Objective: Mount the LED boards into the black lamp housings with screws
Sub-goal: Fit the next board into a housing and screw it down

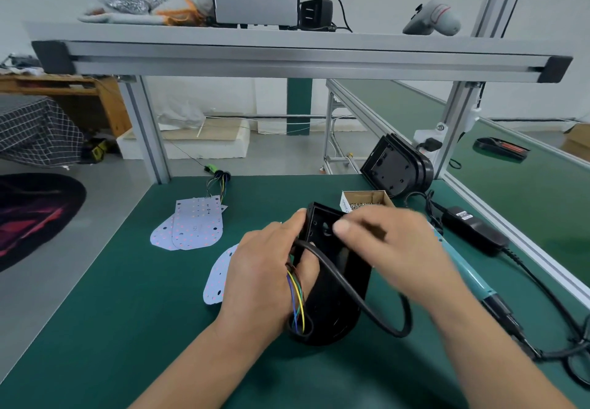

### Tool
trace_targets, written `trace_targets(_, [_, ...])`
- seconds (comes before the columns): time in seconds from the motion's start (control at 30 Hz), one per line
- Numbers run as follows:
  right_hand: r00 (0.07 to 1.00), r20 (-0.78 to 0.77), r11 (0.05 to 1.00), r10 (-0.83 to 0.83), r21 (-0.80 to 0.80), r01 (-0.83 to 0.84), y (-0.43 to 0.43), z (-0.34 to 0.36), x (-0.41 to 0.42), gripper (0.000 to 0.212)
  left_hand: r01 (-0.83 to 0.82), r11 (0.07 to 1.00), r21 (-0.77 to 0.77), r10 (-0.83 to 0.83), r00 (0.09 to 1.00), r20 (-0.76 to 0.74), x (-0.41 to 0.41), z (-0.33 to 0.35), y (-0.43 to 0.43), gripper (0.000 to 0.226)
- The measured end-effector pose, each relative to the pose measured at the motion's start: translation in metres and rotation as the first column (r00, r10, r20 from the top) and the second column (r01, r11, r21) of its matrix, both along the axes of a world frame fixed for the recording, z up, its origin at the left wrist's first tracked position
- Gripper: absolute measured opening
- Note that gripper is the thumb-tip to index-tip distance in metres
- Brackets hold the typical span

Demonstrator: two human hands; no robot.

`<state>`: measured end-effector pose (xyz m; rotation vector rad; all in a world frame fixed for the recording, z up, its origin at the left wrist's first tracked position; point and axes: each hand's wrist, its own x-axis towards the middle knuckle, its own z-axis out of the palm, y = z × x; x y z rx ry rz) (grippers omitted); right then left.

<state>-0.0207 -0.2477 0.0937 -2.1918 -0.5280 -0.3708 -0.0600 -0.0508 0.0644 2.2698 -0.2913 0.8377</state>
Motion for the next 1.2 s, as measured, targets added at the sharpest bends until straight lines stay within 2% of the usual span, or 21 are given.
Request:
trace_targets(0.03, [0.997, -0.059, 0.979, 0.052, 0.2, -0.039, -0.007, 0.003, 0.001, 0.03, -0.001, 1.0, 0.016, 0.001, 1.0, 0.003, 0.0, 0.001, 0.0, 0.036])
trace_targets(0.1, [0.989, -0.12, 0.817, 0.082, 0.577, 0.002, -0.02, 0.002, 0.009, 0.027, -0.002, 1.0, 0.027, 0.002, 1.0, -0.012, 0.0, 0.0, 0.0, 0.032])
trace_targets(0.17, [0.989, -0.144, 0.683, 0.027, 0.725, 0.087, -0.03, -0.002, 0.02, 0.022, 0.016, 0.999, 0.028, -0.015, 0.999, -0.037, -0.001, -0.002, 0.001, 0.022])
trace_targets(0.2, [0.988, -0.153, 0.684, -0.013, 0.72, 0.121, -0.033, -0.004, 0.026, 0.019, 0.033, 0.999, 0.016, -0.032, 0.998, -0.054, -0.002, -0.002, 0.002, 0.018])
trace_targets(0.27, [0.982, -0.188, 0.764, -0.011, 0.632, 0.13, -0.04, -0.011, 0.037, 0.022, 0.05, 0.998, -0.036, -0.052, 0.997, -0.062, -0.003, -0.001, 0.001, 0.012])
trace_targets(0.33, [0.941, -0.279, 0.821, 0.194, 0.571, 0.0, -0.043, -0.017, 0.039, 0.038, 0.009, 0.996, -0.094, -0.014, 0.998, -0.061, -0.004, 0.001, 0.001, 0.018])
trace_targets(0.4, [0.871, -0.303, 0.834, 0.385, 0.518, -0.189, -0.039, -0.024, 0.034, 0.043, -0.018, 0.984, -0.179, -0.007, 0.99, -0.14, -0.004, 0.001, 0.001, 0.027])
trace_targets(0.5, [0.83, -0.268, 0.816, 0.489, 0.475, -0.328, -0.016, -0.023, 0.018, 0.037, -0.024, 0.965, -0.26, -0.038, 0.972, -0.232, -0.006, 0.0, 0.003, 0.029])
trace_targets(0.6, [0.925, -0.061, 0.904, 0.376, 0.243, -0.352, -0.013, -0.026, 0.016, 0.041, -0.011, 0.974, -0.226, -0.038, 0.977, -0.211, -0.007, 0.002, -0.001, 0.026])
trace_targets(0.63, [0.943, -0.085, 0.935, 0.321, 0.185, -0.302, -0.021, -0.027, 0.022, 0.041, -0.021, 0.964, -0.264, -0.038, 0.975, -0.217, -0.006, 0.004, -0.001, 0.026])
trace_targets(0.7, [0.974, -0.181, 0.982, 0.132, 0.157, -0.104, -0.037, -0.022, 0.034, 0.015, -0.036, 0.883, -0.468, -0.074, 0.974, -0.215, 0.0, 0.008, 0.003, 0.029])
trace_targets(0.77, [0.967, -0.126, 0.963, -0.224, 0.125, 0.239, -0.059, -0.018, 0.044, 0.01, 0.003, 0.797, -0.604, -0.109, 0.984, -0.138, 0.002, 0.012, 0.008, 0.044])
trace_targets(0.8, [0.926, -0.117, 0.904, -0.358, 0.204, 0.375, -0.068, -0.016, 0.047, 0.012, 0.029, 0.768, -0.64, -0.124, 0.987, -0.105, 0.002, 0.013, 0.01, 0.051])
trace_targets(0.83, [0.902, -0.14, 0.825, -0.408, 0.366, 0.43, -0.075, -0.015, 0.05, 0.017, 0.036, 0.74, -0.672, -0.137, 0.986, -0.099, 0.002, 0.014, 0.01, 0.056])
trace_targets(0.9, [0.935, -0.2, 0.543, -0.292, 0.77, 0.334, -0.077, -0.013, 0.048, 0.022, 0.004, 0.759, -0.651, -0.146, 0.975, -0.165, 0.004, 0.01, 0.008, 0.061])
trace_targets(0.93, [0.957, -0.207, 0.377, -0.201, 0.886, 0.271, -0.076, -0.011, 0.046, 0.022, -0.023, 0.788, -0.615, -0.151, 0.962, -0.229, 0.004, 0.007, 0.005, 0.065])
trace_targets(1.0, [0.985, -0.166, 0.135, -0.049, 0.976, 0.171, -0.067, -0.011, 0.047, 0.025, -0.042, 0.854, -0.518, -0.157, 0.929, -0.335, 0.004, -0.002, -0.002, 0.072])
trace_targets(1.07, [0.994, -0.071, 0.025, 0.081, 0.997, 0.07, -0.06, -0.01, 0.046, 0.025, -0.031, 0.946, -0.323, -0.107, 0.91, -0.4, 0.005, -0.01, -0.007, 0.077])
trace_targets(1.1, [0.994, -0.025, 0.058, 0.106, 0.998, 0.019, -0.056, -0.01, 0.045, 0.021, -0.028, 0.957, -0.287, -0.104, 0.895, -0.434, 0.006, -0.012, -0.008, 0.076])
trace_targets(1.13, [0.996, 0.011, 0.217, 0.087, 0.976, -0.029, -0.052, -0.01, 0.041, 0.016, -0.026, 0.946, -0.324, -0.131, 0.881, -0.454, 0.008, -0.015, -0.008, 0.069])
trace_targets(1.2, [0.997, 0.055, 0.706, 0.051, 0.704, -0.075, -0.046, -0.013, 0.032, 0.012, -0.049, 0.826, -0.561, -0.257, 0.854, -0.452, 0.009, -0.014, -0.008, 0.032])
